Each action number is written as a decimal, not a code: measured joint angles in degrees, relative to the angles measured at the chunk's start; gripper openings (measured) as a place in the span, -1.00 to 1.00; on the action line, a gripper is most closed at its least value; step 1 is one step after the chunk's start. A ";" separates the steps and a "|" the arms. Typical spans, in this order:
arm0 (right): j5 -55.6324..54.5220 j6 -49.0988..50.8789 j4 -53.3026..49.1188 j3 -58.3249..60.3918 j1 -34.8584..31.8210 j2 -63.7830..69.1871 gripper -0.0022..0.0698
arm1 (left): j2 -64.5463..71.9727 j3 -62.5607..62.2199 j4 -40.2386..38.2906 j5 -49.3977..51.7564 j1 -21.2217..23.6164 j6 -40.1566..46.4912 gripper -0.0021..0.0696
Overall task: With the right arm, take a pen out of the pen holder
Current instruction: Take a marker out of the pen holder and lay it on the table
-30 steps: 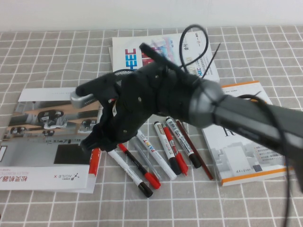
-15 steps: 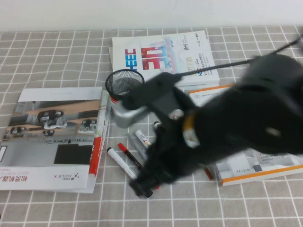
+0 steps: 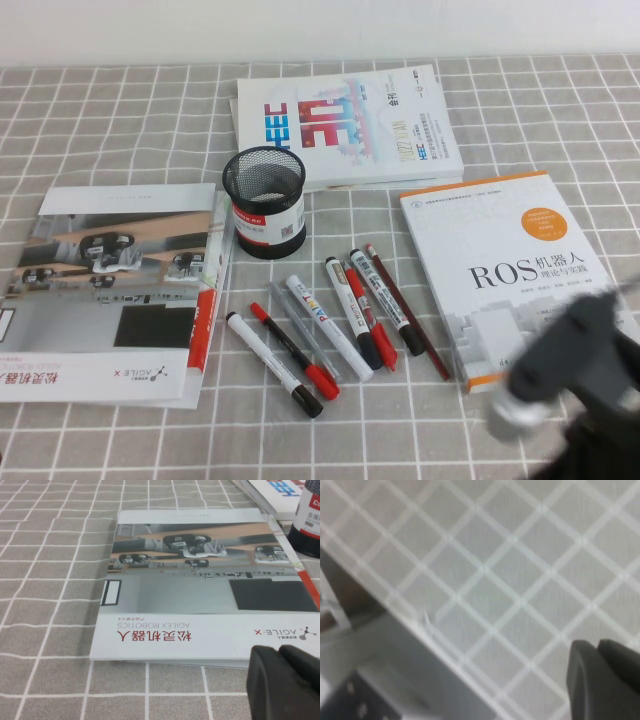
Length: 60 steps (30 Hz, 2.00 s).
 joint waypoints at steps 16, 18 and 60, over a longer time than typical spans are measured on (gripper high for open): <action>-18.62 -4.01 -5.59 16.44 -2.41 -10.57 -0.97 | 0.00 0.00 0.00 0.00 0.00 0.00 -0.95; -26.56 -4.01 -6.29 20.11 -6.04 -13.80 -0.97 | 0.00 0.00 0.00 0.00 0.00 0.00 -0.95; -35.88 -12.20 -1.62 51.53 -50.73 -61.24 -0.97 | 0.00 0.00 0.00 0.00 0.00 0.00 -0.95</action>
